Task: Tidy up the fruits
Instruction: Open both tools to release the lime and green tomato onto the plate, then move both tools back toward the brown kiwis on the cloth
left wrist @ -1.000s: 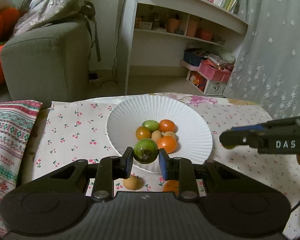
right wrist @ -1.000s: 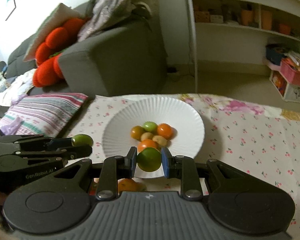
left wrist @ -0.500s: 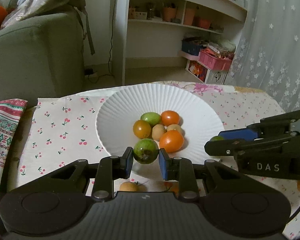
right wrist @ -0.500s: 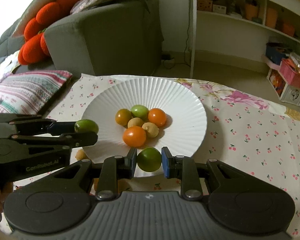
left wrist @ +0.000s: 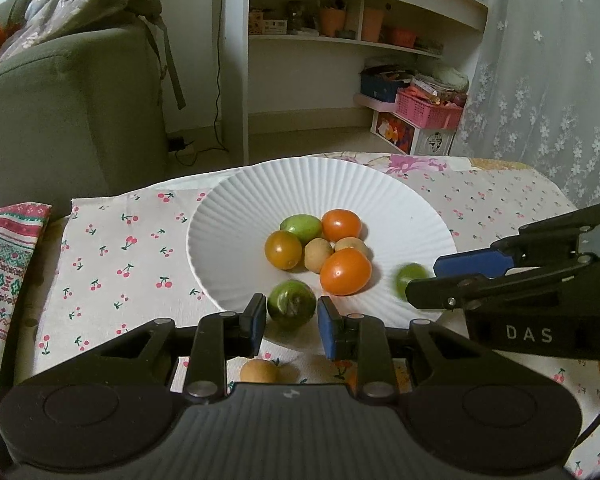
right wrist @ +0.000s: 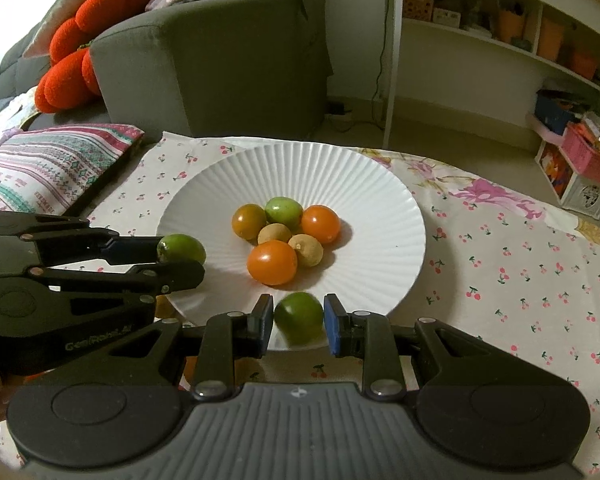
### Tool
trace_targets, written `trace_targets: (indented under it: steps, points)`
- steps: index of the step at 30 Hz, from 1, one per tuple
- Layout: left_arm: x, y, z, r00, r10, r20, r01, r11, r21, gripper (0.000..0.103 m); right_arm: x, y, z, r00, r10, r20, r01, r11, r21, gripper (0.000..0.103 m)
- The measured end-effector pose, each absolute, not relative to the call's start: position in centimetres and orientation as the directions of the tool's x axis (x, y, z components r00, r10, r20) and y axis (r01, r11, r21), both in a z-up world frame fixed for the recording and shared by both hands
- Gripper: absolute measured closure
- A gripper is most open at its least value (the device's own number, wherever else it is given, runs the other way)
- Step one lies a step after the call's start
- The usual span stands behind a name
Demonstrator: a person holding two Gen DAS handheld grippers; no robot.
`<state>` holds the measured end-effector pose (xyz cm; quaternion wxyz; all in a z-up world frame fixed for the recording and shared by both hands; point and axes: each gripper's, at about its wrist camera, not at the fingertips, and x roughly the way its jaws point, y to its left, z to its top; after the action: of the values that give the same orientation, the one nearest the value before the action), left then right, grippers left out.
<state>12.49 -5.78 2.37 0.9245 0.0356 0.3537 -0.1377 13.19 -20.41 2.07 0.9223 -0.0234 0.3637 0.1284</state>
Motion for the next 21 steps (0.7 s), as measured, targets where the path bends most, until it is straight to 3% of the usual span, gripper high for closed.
trace_targets:
  steps: [21]
  points:
    - [12.3,-4.3,3.5,0.709,-0.227,-0.667,0.218,0.971,-0.098,0.082,12.6,-22.3,3.5,0.720,0.239,-0.652,-0.193,0.971,0.142,0.076]
